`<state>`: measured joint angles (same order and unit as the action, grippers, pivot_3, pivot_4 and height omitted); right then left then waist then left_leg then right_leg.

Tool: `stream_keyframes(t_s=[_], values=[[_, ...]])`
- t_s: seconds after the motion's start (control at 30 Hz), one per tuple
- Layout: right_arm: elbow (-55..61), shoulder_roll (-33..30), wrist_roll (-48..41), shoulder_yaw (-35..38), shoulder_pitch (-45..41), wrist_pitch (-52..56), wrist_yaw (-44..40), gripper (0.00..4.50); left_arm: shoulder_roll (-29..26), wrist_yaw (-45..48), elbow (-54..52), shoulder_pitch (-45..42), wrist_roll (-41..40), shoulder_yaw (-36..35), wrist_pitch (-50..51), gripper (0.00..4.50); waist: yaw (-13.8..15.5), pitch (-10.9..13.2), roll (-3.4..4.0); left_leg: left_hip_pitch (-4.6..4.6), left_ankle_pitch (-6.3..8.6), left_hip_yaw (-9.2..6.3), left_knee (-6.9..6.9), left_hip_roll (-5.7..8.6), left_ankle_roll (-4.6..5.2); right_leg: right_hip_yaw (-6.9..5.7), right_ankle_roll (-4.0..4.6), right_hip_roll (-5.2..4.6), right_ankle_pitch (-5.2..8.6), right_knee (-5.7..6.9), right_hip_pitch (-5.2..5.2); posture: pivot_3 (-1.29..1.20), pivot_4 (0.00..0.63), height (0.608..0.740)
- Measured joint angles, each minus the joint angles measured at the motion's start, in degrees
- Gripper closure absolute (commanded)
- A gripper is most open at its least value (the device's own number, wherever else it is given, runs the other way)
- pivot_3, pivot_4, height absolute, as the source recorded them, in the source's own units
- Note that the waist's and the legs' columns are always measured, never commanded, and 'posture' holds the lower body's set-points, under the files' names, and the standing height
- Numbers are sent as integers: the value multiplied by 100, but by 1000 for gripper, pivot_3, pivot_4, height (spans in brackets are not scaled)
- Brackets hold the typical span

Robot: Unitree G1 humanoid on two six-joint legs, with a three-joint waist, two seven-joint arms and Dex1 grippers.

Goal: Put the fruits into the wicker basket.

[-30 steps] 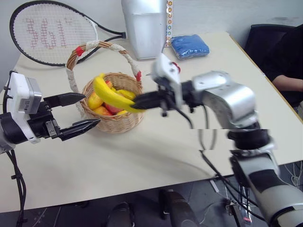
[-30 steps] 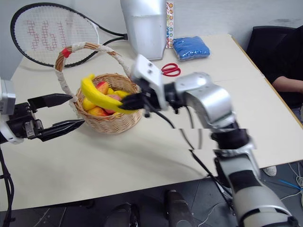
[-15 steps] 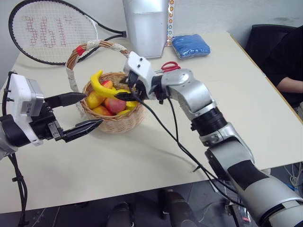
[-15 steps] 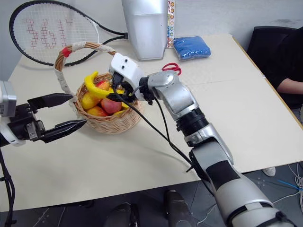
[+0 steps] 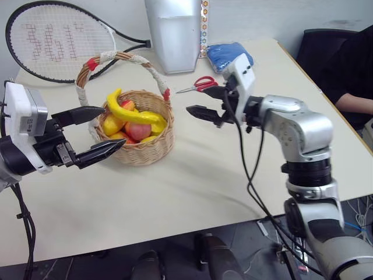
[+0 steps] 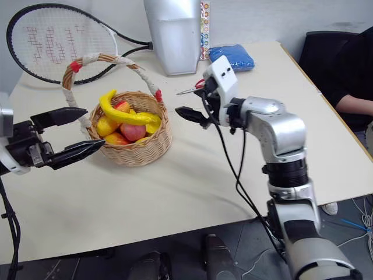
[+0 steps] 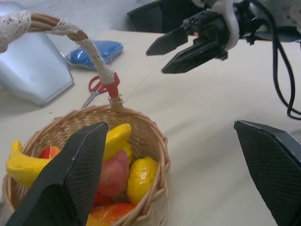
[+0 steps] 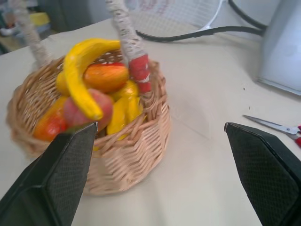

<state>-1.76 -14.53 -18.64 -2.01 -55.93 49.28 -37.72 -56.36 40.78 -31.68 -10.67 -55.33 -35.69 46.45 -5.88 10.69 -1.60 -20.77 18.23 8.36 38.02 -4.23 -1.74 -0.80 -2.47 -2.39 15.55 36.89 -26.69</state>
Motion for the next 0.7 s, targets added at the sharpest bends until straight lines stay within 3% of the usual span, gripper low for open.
stream_keyframes(t_s=[0.23, 0.27, 0.33, 0.43, 0.67, 0.7], values=[[-1487, 986, 342, -145, -582, -955, 753, 44, 2, -8, 66, -39, 1, 100, -51, 0, -13, 0, 0, -26, 3, -4, 4, -2, 3, -16, 0, -3, 0, 0, -2, 0, 150, 740], [-1710, 1086, 364, -143, -667, -1095, 832, 217, 2, -9, 65, -40, 1, 105, -61, 0, -14, 0, 0, -28, 3, -4, 4, -2, 3, -19, 0, -3, 0, -1, -2, 0, 150, 740], [-2173, 1264, 469, -130, -822, -1448, 1006, 662, 2, -33, 61, -41, 0, 113, -68, 0, -26, 0, 0, -31, 3, -4, 3, -3, 3, -22, 0, -4, 0, -2, -2, 0, 150, 740], [-2573, 1365, 595, -151, -844, -1912, 1082, 1681, 2, -98, 45, -34, -8, 113, -67, 0, -29, 0, 0, -33, 3, -6, 3, -3, 3, -24, 0, -6, 0, -2, -2, 0, 150, 740], [-2495, 1367, 731, -238, -671, -2298, 971, 4128, 2, -172, -13, -11, -56, 110, -67, 0, -26, 0, 0, -32, 4, -14, 3, -5, 2, -26, 0, -6, 0, 0, -2, 0, 150, 740], [-2461, 1359, 756, -243, -609, -2348, 970, 4282, 2, -181, -12, -16, -57, 113, -68, 0, -27, 0, 0, -32, 4, -14, 3, -5, 2, -26, 0, -6, 0, -1, -2, 0, 150, 740]])
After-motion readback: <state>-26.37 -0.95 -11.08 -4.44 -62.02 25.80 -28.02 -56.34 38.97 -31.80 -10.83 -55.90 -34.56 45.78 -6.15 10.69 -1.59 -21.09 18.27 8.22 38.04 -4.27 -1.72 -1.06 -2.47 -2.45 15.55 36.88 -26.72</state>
